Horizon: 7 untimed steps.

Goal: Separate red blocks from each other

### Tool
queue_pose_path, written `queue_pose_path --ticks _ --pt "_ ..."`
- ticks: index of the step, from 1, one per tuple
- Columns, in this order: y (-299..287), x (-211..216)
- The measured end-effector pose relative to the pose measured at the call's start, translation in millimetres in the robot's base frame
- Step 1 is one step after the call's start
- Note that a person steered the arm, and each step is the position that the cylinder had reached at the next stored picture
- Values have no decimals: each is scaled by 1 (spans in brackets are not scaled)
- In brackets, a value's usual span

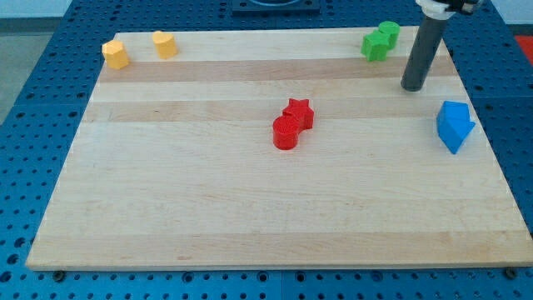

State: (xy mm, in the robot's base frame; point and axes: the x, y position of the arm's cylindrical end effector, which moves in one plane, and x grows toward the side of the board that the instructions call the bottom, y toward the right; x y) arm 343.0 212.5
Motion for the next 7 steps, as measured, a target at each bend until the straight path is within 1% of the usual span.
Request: queue_pose_path --ticks 1,3,4,5,7 --pt "7 -22" --pt "80 -60" --pt "88 -75" --pt "88 -79" --pt "106 -87"
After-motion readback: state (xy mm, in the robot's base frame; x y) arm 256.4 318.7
